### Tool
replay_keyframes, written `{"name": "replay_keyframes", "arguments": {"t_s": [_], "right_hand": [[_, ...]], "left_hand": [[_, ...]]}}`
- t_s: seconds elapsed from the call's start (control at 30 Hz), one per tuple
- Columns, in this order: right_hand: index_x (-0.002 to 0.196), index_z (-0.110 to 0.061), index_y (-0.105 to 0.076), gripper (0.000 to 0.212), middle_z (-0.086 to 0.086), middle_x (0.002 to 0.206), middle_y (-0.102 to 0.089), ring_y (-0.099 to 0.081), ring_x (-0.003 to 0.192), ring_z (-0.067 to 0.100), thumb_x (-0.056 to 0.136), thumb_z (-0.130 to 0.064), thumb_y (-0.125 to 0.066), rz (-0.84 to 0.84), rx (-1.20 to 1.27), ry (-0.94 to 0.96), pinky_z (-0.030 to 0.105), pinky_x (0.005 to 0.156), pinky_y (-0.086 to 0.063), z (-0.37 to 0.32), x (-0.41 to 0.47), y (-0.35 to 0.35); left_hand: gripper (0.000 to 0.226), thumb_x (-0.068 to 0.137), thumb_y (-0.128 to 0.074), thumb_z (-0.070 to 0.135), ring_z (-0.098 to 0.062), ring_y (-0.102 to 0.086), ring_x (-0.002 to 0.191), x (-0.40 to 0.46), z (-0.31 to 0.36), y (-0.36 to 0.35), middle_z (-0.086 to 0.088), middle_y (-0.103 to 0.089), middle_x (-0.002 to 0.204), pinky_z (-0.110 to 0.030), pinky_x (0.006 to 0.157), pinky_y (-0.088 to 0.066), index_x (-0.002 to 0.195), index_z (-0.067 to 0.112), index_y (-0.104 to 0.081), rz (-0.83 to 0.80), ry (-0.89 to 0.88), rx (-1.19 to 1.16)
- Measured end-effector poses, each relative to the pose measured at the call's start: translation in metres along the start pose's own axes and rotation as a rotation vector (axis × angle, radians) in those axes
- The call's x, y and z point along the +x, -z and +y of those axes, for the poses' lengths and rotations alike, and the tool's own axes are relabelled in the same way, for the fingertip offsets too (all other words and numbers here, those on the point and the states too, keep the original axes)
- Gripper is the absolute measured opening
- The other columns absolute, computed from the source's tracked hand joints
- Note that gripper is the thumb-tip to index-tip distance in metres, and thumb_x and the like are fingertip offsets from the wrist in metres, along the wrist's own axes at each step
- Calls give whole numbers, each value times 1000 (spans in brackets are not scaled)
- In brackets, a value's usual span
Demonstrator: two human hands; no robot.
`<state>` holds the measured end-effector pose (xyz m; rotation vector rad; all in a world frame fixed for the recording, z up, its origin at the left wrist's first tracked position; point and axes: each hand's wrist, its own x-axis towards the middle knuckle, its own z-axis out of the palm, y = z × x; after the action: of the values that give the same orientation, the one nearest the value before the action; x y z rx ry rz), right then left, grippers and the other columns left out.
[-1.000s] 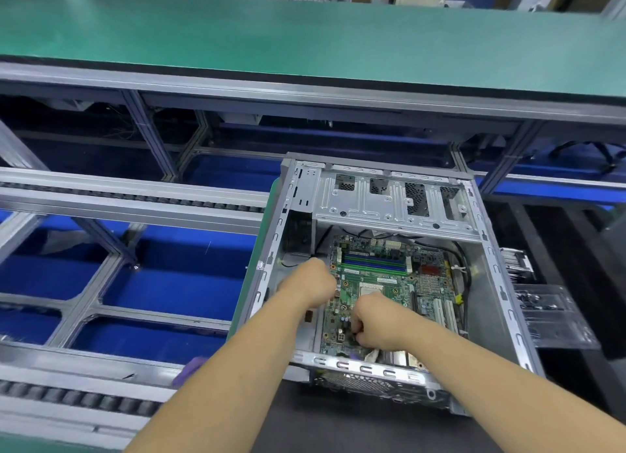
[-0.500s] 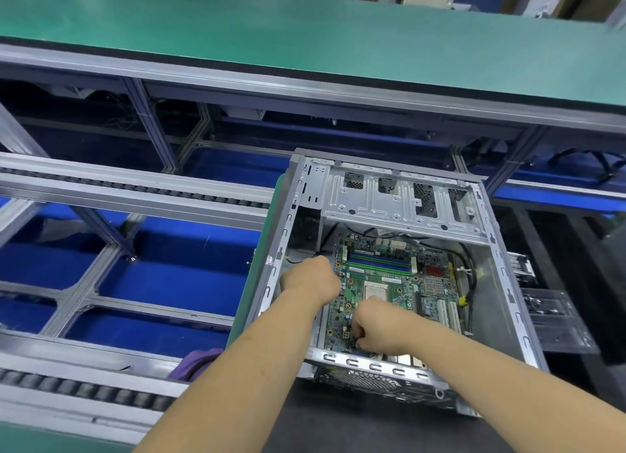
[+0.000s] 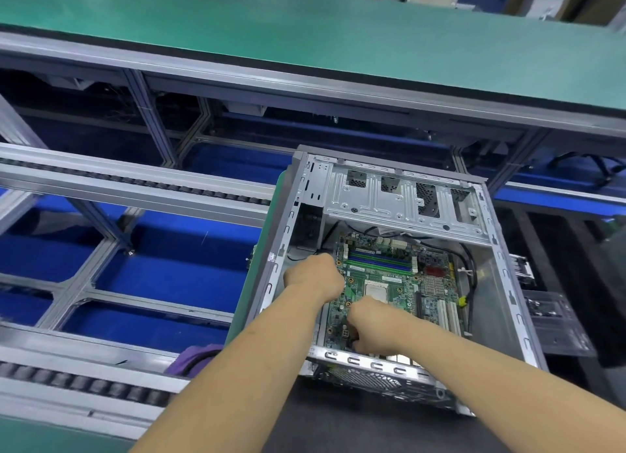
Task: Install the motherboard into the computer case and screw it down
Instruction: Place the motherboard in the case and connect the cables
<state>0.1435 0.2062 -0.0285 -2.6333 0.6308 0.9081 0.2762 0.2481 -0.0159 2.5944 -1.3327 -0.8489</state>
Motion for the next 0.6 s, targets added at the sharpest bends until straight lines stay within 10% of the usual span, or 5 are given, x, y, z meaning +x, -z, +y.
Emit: {"name": "replay_keyframes", "arguments": {"t_s": [0.33, 0.43, 0.6], "right_hand": [[81, 7, -68, 35, 18, 69, -67, -54, 57, 27, 102, -20, -61, 84, 412, -109, 33, 66, -52, 19, -9, -7], [60, -8, -51, 43, -2, 44, -43, -38, 42, 13, 101, -15, -61, 74, 604, -215, 26, 53, -37, 25, -11, -6], [92, 11, -69, 15, 9, 53, -53, -43, 41, 17, 93, -1, -61, 36, 1066, -448, 26, 40, -37, 29, -12, -4]], "left_hand": [[14, 85, -43, 8, -27, -48, 64, 0, 0, 0, -12, -52, 71, -30, 62, -41, 72, 10, -48, -74, -61, -75], [17, 84, -46, 8, -24, -44, 55, -1, 5, -2, -10, -52, 64, -24, 54, -34, 68, 9, -53, -292, -92, -277], [19, 77, -67, 29, -17, -64, 65, -13, 7, -2, -2, -72, 73, -28, 69, -50, 79, 11, -72, -690, -155, -266]]}}
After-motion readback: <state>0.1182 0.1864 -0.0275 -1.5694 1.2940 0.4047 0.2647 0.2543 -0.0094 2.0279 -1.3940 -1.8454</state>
